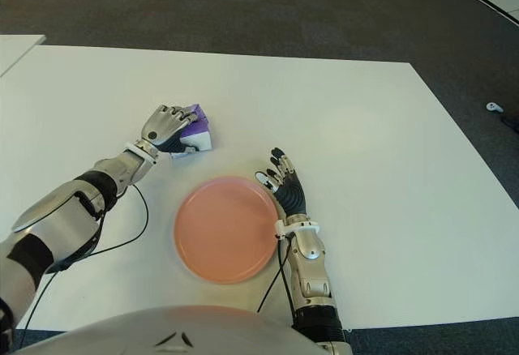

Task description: Put the tissue paper into the plate.

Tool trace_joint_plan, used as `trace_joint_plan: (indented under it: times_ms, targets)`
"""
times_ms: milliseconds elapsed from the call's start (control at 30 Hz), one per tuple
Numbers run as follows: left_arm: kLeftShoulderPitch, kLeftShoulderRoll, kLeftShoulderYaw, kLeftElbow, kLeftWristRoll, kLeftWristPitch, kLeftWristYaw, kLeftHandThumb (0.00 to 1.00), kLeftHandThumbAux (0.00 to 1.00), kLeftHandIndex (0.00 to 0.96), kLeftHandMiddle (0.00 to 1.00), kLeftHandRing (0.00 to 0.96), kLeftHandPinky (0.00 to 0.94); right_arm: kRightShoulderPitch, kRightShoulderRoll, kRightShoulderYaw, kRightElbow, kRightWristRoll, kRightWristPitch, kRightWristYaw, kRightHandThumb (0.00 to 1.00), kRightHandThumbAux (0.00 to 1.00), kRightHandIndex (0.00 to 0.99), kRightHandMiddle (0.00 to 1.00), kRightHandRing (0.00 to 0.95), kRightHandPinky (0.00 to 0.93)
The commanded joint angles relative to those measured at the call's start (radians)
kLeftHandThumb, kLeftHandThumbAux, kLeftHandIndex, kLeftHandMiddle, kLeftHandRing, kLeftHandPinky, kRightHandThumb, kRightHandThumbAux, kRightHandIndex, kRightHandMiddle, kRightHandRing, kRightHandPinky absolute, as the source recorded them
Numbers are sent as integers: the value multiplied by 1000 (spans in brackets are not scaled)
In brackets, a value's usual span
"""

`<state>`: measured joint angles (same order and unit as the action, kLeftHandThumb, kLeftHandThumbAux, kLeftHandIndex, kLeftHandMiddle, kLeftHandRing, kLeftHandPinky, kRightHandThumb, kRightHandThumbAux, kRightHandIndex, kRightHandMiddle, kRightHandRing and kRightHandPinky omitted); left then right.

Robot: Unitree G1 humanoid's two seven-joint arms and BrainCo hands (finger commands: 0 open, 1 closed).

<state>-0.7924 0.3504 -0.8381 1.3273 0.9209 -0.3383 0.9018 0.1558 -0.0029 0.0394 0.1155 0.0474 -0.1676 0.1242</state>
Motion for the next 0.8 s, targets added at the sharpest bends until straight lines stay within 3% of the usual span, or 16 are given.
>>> trace_joint_plan:
  times_ms: [33, 500, 700, 800]
  targets:
    - [37, 41, 28, 22, -21, -49, -111, 846, 666, 413, 558, 770, 730, 46, -1, 0, 82, 5, 81, 2, 0, 622, 0, 0, 0, 0]
    - [-58, 121, 181, -34, -129, -154, -151, 844, 666, 417, 561, 751, 722, 31, 1, -5, 113, 3, 61, -6, 0, 631, 0, 0, 0, 0]
    - [-100, 162, 345, -137, -271, -298, -185, 846, 664, 424, 570, 773, 777, 26, 1, -3, 130, -1, 44, -5, 0, 623, 0, 0, 0, 0]
    - [-87, 178, 438, -239, -374, -361, -271, 848, 661, 426, 570, 793, 817, 26, 0, -2, 130, -1, 43, -4, 0, 615, 0, 0, 0, 0]
